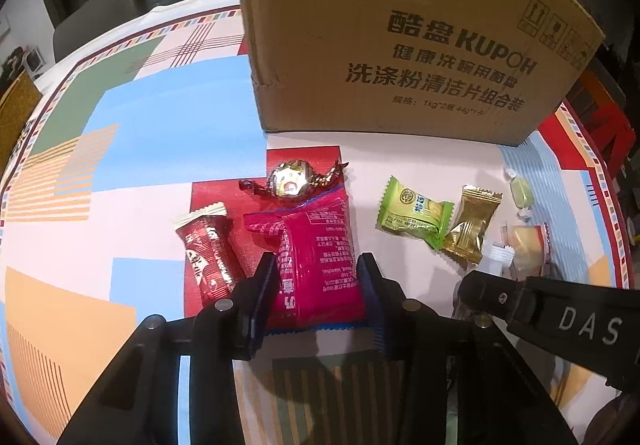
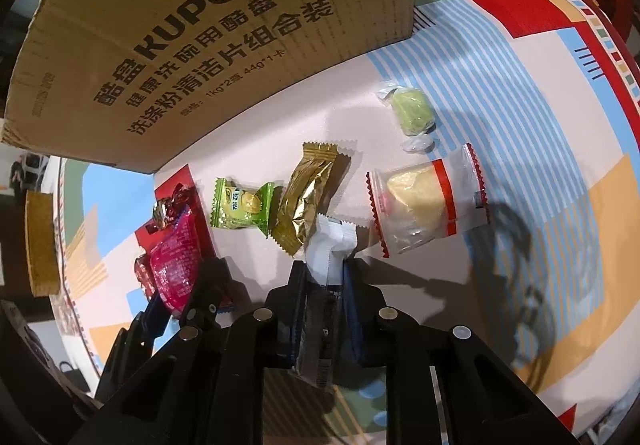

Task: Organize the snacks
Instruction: 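Close the left tool on the pink snack bag while the right tool grasps the white tube packet, then lift the pink bag and white tube packet toward the cardboard box with both tools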

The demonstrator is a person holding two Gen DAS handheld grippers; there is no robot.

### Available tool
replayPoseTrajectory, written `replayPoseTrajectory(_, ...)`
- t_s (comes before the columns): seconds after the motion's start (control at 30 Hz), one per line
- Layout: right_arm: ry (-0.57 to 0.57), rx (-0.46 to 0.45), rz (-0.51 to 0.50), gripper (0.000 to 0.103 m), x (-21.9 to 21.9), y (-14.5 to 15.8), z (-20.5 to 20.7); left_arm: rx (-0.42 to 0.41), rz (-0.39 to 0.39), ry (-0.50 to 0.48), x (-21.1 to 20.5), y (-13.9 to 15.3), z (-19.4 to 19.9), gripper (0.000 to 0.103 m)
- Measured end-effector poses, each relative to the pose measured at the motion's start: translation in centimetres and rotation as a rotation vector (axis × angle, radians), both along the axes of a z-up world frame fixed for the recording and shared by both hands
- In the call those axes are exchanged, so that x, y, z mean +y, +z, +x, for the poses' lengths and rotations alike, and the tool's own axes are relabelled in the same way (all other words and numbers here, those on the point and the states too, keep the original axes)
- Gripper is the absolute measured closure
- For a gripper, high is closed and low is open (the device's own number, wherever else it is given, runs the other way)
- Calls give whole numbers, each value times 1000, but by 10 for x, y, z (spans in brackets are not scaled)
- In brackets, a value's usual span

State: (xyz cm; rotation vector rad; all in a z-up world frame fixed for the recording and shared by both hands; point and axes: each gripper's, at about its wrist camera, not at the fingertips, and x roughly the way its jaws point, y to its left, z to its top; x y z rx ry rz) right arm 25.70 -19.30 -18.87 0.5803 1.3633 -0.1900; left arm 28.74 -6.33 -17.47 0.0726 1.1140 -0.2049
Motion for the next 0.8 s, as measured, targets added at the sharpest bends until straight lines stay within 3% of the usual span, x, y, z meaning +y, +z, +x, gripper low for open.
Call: replayPoseTrajectory(0.8,52,-126,-1,84,-14,32,-19,-79,11,1,-4,40,-30,63)
